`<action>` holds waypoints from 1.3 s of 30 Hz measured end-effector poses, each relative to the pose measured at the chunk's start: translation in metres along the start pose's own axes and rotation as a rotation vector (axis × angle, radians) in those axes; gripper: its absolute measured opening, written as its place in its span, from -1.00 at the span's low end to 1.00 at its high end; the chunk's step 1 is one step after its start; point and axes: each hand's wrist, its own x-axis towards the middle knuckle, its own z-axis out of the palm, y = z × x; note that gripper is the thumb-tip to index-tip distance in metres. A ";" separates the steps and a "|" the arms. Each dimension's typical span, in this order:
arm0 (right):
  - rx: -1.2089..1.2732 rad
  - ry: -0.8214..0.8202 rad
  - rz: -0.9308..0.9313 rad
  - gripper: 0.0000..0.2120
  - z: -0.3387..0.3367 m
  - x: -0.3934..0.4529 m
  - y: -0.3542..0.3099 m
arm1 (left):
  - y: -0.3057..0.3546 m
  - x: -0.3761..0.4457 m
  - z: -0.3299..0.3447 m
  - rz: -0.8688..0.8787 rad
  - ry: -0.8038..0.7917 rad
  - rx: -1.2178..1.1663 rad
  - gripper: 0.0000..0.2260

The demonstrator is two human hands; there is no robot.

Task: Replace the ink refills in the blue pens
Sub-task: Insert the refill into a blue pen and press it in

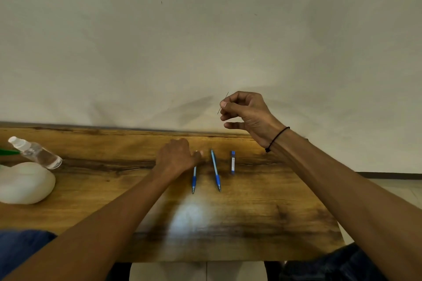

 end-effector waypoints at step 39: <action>-0.464 0.029 -0.250 -0.96 0.035 0.013 0.052 | -0.005 0.007 0.007 0.336 0.284 -0.484 -0.90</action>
